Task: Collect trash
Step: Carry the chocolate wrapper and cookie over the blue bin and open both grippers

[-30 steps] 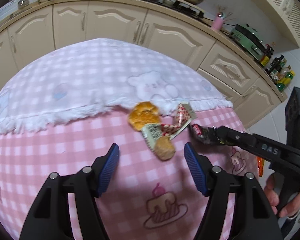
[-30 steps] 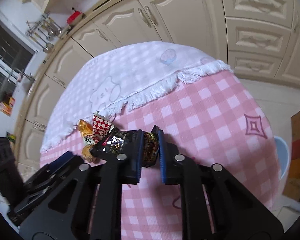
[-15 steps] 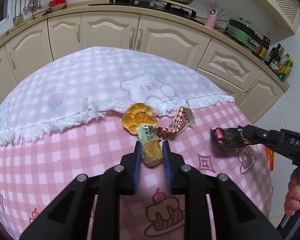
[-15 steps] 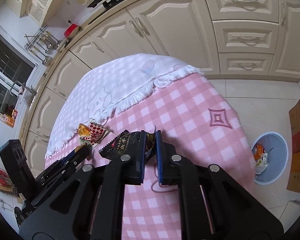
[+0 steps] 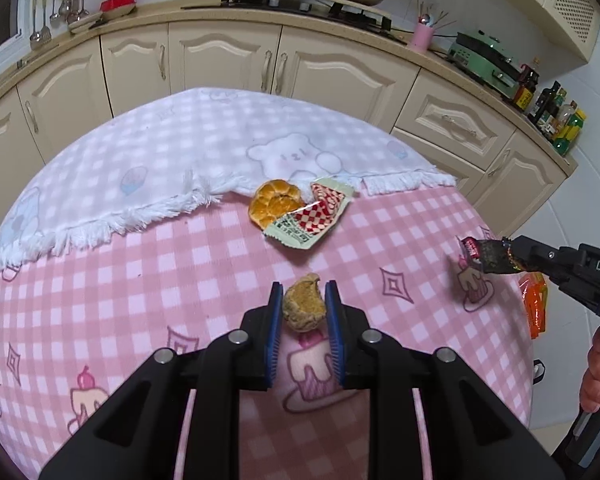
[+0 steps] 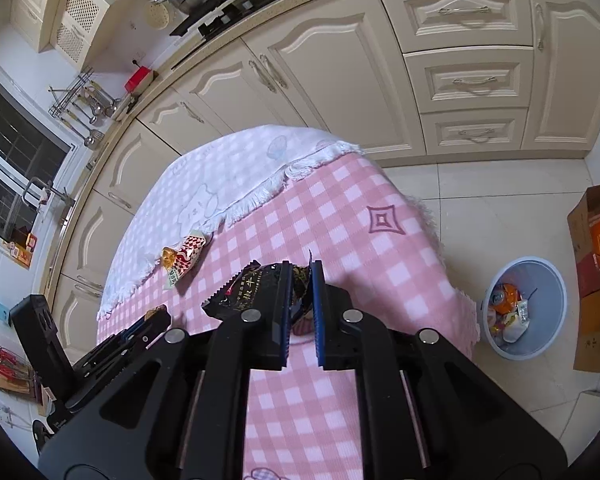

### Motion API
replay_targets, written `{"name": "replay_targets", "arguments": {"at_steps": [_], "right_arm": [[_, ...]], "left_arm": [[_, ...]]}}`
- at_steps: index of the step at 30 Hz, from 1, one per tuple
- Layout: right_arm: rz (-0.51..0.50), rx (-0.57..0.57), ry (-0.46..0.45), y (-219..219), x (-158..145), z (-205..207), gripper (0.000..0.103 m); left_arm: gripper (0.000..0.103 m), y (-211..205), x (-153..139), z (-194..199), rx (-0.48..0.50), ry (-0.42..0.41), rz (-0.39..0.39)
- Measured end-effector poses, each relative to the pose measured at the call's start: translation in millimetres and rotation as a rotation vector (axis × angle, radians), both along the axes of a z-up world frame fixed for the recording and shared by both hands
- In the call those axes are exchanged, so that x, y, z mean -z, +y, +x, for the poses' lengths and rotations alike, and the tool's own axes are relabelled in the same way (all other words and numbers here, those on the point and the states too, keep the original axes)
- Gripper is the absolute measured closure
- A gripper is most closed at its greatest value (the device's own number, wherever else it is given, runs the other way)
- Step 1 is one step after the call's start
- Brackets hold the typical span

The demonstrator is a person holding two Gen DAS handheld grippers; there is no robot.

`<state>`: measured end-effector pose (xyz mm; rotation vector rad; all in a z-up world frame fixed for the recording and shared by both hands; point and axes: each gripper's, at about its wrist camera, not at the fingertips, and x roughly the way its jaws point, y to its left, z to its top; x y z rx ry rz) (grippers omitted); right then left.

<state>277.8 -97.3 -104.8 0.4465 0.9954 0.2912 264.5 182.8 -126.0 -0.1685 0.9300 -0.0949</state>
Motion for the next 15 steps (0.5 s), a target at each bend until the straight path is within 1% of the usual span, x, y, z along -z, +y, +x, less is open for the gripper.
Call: {"name": "replay_targets", "arguments": {"at_steps": [4, 7, 11, 15], "right_arm": [[0.005, 0.012, -0.012, -8.1, -6.5, -11.5, 0.093], [0.008, 0.025, -0.021, -20.8, -10.9, -21.6, 0.093], [0.007, 0.053, -0.029, -40.7, -15.6, -35.0, 0.093], [-0.006, 0.091, -0.037, -69.4, -19.5, -49.6, 0.093]], "left_arm": [[0.083, -11.7, -11.7, -11.6, 0.025, -0.027, -0.010], [0.083, -29.6, -20.7, -16.7, 0.048, -0.042, 0.000], [0.083, -59.0, -29.6, -20.8, 0.097, -0.053, 0.003], [0.083, -102.7, -36.7, -23.0, 0.168, -0.057, 0.016]]}}
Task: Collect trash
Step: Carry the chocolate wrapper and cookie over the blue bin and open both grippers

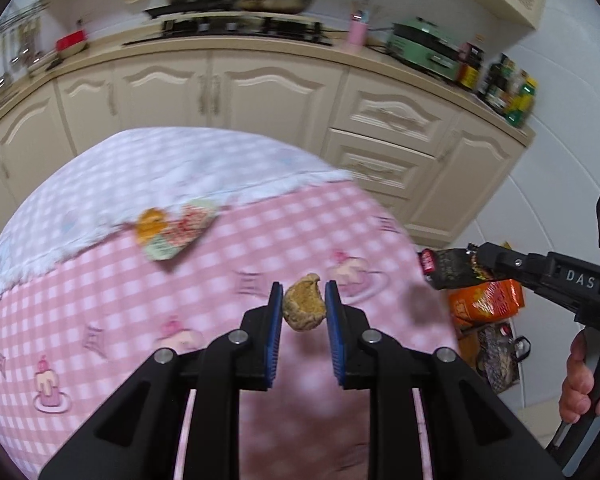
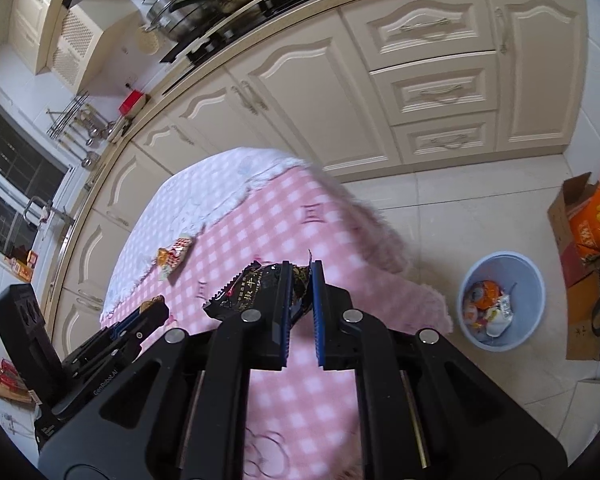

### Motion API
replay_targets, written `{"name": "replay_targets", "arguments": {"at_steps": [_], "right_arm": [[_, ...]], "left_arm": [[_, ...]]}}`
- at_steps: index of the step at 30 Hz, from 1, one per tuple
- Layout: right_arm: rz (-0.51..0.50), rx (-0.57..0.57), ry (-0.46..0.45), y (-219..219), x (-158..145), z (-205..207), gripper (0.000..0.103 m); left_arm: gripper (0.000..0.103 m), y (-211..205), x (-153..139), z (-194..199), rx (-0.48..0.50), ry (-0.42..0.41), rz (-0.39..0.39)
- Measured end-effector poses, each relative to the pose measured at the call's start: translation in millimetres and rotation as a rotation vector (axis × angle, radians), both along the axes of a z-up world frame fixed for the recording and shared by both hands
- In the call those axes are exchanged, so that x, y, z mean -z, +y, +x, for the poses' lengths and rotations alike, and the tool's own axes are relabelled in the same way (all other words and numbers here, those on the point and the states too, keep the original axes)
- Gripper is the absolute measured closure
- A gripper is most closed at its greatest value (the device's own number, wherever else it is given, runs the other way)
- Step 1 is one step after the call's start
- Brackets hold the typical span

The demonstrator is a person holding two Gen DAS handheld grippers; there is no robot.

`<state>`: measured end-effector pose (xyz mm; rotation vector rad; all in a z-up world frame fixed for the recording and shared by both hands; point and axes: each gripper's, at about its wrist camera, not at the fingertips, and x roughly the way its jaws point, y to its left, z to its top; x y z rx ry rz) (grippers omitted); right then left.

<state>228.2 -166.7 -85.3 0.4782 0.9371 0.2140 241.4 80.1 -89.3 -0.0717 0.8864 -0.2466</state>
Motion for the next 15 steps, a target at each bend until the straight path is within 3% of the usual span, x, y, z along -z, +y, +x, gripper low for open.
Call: {"name": "replay_targets", "arguments": {"at_steps": [7, 15], "right_arm": [[-0.025, 0.120, 0.005, -69.6, 0.3, -31.1, 0.093], [-0.013, 0.279, 0.046, -155.4, 18.3, -63.7, 0.093]], "left_arm": [[0.083, -90.1, -0.1, -3.0, 0.148, 0.008, 0.014], [0.083, -190.8, 19.1, -5.4, 0.312, 0.048, 0.058]]}}
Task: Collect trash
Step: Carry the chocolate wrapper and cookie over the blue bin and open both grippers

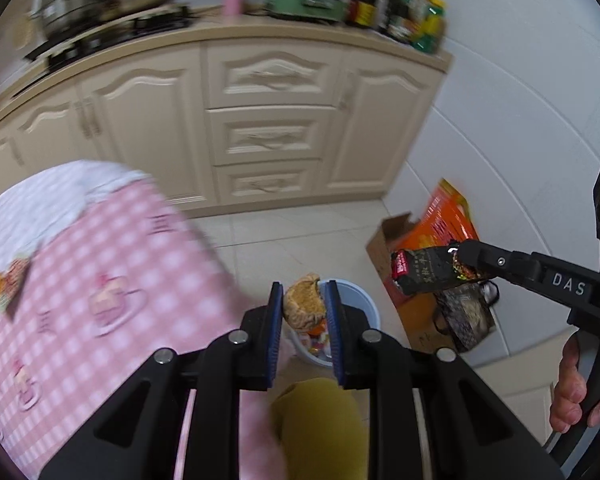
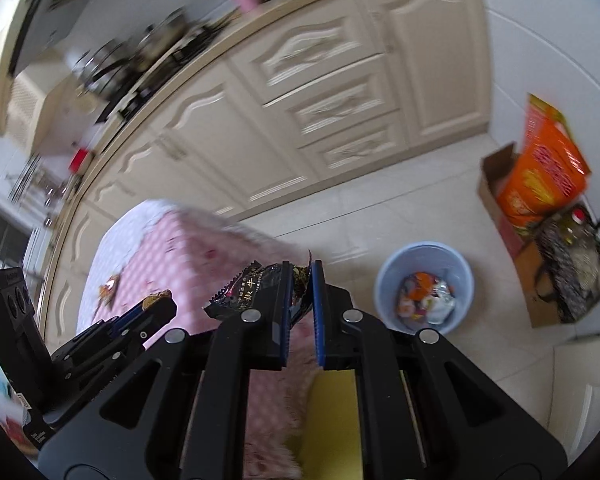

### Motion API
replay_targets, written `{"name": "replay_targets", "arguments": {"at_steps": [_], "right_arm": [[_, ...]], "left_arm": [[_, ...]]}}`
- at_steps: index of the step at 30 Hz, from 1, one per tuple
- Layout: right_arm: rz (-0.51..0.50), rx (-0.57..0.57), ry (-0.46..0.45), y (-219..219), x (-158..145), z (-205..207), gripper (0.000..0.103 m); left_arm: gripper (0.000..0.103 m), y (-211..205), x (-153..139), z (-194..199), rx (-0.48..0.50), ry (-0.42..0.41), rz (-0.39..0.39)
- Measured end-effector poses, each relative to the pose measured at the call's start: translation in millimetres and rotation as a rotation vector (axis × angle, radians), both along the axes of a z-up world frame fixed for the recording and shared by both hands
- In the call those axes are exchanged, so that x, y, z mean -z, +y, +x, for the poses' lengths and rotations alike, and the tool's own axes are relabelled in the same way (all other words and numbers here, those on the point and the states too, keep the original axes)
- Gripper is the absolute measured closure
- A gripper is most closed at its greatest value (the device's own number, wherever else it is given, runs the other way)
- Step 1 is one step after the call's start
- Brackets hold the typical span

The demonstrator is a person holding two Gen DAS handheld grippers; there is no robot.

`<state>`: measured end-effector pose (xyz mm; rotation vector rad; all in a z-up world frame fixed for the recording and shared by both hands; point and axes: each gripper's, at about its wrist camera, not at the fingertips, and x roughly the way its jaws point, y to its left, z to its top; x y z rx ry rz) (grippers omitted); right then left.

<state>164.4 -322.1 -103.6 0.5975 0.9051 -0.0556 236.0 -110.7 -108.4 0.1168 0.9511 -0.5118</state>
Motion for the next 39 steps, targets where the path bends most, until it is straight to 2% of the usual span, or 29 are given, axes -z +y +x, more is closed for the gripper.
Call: {"name": "replay_targets", "arguments": {"at_steps": [10, 19, 28, 29, 31, 39], "right_arm": [[0.042, 0.139, 0.097, -83.1, 46.7, -4.1, 0.093], [0.099, 0.193, 0.175, -122.5, 90.6, 8.2, 0.093], [0.122, 0.204, 0.211, -133.3, 111.7, 15.8, 0.093], [0.124, 0.202, 0.215, -133.0, 113.6, 16.6, 0.093], [0.126, 0.197, 0.219, -131.8, 115.1, 17.6, 0.093], [0.133, 0.177, 0.228, -122.3, 119.2, 29.3, 0.093]], "left_arm": [[0.083, -95.4, 39.7, 21.6, 0.134, 0.070, 0.090], [0.082, -151.4, 78.5, 50.7, 0.209, 0.126, 0.172], [0.080, -168.1, 98.6, 65.9, 0.220, 0.142, 0.191], [0.070, -168.3, 100.1, 66.8, 0.218, 0.132, 0.203], [0.057, -167.4, 101.5, 68.3, 0.211, 0.125, 0.215], [0.057, -156.7, 96.5, 73.8, 0.186, 0.138, 0.198]]}}
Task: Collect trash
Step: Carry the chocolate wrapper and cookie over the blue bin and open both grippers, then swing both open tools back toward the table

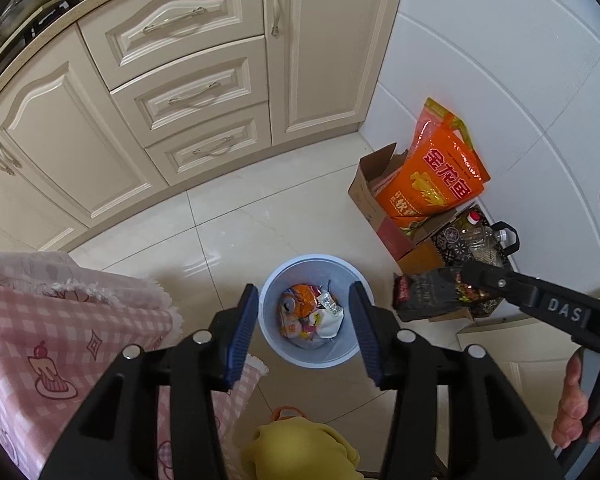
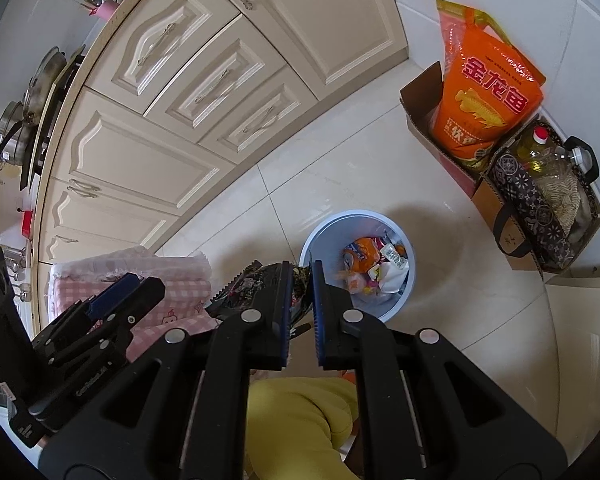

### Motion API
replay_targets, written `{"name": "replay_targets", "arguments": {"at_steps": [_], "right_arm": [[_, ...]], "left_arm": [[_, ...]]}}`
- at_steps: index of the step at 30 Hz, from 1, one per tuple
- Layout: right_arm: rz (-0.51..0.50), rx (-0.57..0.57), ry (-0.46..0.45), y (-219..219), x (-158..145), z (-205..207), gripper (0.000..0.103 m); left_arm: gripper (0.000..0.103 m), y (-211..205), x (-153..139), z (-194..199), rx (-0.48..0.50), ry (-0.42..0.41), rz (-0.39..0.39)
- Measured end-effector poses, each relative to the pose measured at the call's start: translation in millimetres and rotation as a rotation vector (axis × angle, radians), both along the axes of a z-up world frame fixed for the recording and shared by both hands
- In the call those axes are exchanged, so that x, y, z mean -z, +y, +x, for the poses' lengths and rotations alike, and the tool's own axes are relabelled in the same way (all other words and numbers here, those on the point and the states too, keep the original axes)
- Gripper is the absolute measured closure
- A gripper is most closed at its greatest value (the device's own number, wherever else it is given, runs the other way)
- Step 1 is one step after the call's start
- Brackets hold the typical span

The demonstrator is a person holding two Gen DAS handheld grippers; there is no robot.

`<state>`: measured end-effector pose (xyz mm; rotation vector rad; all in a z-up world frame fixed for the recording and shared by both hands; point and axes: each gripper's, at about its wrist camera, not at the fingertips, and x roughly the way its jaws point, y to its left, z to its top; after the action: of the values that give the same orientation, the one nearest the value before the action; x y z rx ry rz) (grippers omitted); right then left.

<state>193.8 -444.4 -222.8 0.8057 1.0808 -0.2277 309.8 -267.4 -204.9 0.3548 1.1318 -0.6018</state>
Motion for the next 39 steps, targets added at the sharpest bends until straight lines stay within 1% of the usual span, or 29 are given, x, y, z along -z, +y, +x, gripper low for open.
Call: {"name": "replay_targets", "arguments": {"at_steps": [6, 7, 9, 11, 16, 19, 23, 27, 29, 32, 34, 35, 39], "right_arm": [[0.033, -0.043, -0.011, 13.0, -2.1, 12.8, 0.087], [0.037, -0.046, -0.014, 14.2, -3.1, 13.4, 0.085], [0.030, -0.044, -0.018, 16.4, -6.3, 13.5, 0.075], [0.015, -0.034, -0.031, 18.5, -11.7, 11.4, 0.050], [0.011, -0.051, -0.051, 28.2, -25.4, 7.7, 0.050], [0.000, -0.060, -0.063, 36.2, -35.4, 4.9, 0.050], [-0.018, -0.084, -0.096, 56.1, -56.6, 2.4, 0.050], [-0.041, -0.128, -0.128, 84.1, -78.5, 4.4, 0.049], [-0.053, -0.150, -0.146, 100.8, -89.8, 5.9, 0.044], [-0.058, -0.194, -0.169, 130.0, -104.4, 10.1, 0.042], [-0.069, -0.236, -0.181, 155.0, -114.4, 15.1, 0.039], [-0.077, -0.257, -0.186, 167.1, -118.4, 17.9, 0.038], [-0.091, -0.334, -0.203, 214.4, -131.8, 29.1, 0.036]], "left_arm": [[0.057, 11.5, -5.8, 3.1, -0.029, -0.007, -0.002], [0.057, 13.2, -6.7, 3.2, -0.031, -0.009, -0.003], [0.057, 16.7, -8.3, 3.7, -0.037, -0.011, -0.003], [0.057, 20.7, -10.9, 3.2, -0.043, -0.013, -0.006], [0.057, 31.9, -20.9, -1.4, -0.052, -0.034, -0.017], [0.057, 41.2, -31.5, -7.0, -0.055, -0.046, -0.036], [0.057, 60.8, -50.7, -17.2, -0.063, -0.084, -0.063], [0.057, 91.4, -72.9, -23.7, -0.095, -0.114, -0.104], [0.057, 107.6, -82.8, -26.8, -0.112, -0.130, -0.118], [0.057, 137.8, -98.8, -29.6, -0.148, -0.155, -0.136], [0.056, 164.8, -110.7, -31.5, -0.182, -0.178, -0.158], [0.054, 178.1, -116.0, -32.5, -0.201, -0.189, -0.168], [0.053, 228.8, -128.6, -31.5, -0.272, -0.212, -0.194]]}}
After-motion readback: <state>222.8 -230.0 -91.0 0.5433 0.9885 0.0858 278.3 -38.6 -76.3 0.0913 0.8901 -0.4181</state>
